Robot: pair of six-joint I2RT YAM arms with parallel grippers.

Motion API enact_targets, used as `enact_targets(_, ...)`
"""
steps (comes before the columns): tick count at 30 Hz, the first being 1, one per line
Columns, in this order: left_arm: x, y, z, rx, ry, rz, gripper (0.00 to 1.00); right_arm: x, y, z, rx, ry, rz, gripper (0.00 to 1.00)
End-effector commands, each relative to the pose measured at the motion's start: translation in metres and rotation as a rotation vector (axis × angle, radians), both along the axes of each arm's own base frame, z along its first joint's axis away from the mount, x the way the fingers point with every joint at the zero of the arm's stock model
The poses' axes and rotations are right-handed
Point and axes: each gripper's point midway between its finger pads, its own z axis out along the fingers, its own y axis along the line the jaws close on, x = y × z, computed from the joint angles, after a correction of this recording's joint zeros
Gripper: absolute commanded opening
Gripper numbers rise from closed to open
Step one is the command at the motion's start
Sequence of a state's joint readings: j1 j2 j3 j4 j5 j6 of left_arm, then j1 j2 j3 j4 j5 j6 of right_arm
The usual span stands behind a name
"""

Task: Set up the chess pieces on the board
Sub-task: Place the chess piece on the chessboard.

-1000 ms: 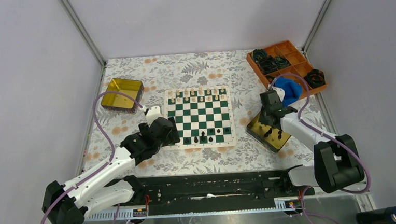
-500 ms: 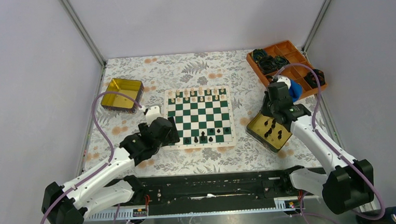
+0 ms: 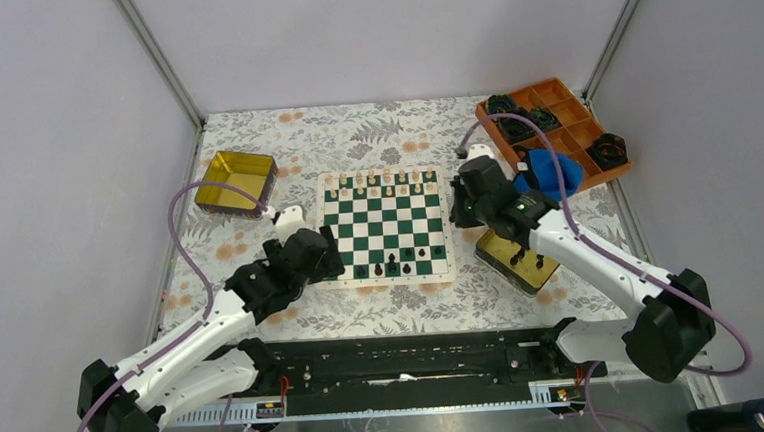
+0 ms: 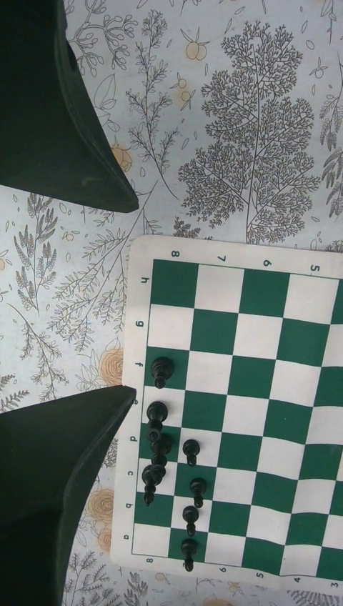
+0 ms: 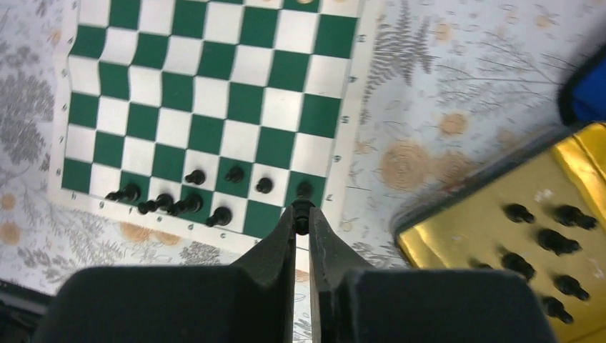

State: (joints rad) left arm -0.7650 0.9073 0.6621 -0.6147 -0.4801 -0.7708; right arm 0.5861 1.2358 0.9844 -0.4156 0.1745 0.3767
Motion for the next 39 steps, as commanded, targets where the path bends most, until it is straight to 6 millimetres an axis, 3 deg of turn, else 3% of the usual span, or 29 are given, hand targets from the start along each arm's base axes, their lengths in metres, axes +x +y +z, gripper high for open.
enact_targets(1, 0.005, 0.007, 0.005, -0.013, -0.043, 0.050, 0.99, 0.003, 0.039, 0.017, -0.029, -0.050, 0.116, 0.00)
enact_targets(10, 0.005, 0.010, 0.007, -0.014, -0.052, 0.064, 0.99, -0.008, 0.105, 0.006, -0.112, -0.057, 0.319, 0.00)
enact_targets(17, 0.004, 0.012, 0.009, -0.021, -0.061, 0.075, 0.99, -0.011, 0.140, -0.008, -0.160, -0.052, 0.419, 0.00)
enact_targets(28, 0.004, 0.015, 0.012, -0.034, -0.078, 0.090, 0.99, -0.017, 0.179, -0.041, -0.213, -0.034, 0.514, 0.00)
enact_targets(39, 0.003, 0.016, 0.012, -0.036, -0.077, 0.091, 0.99, -0.016, 0.197, -0.069, -0.235, 0.000, 0.561, 0.00)
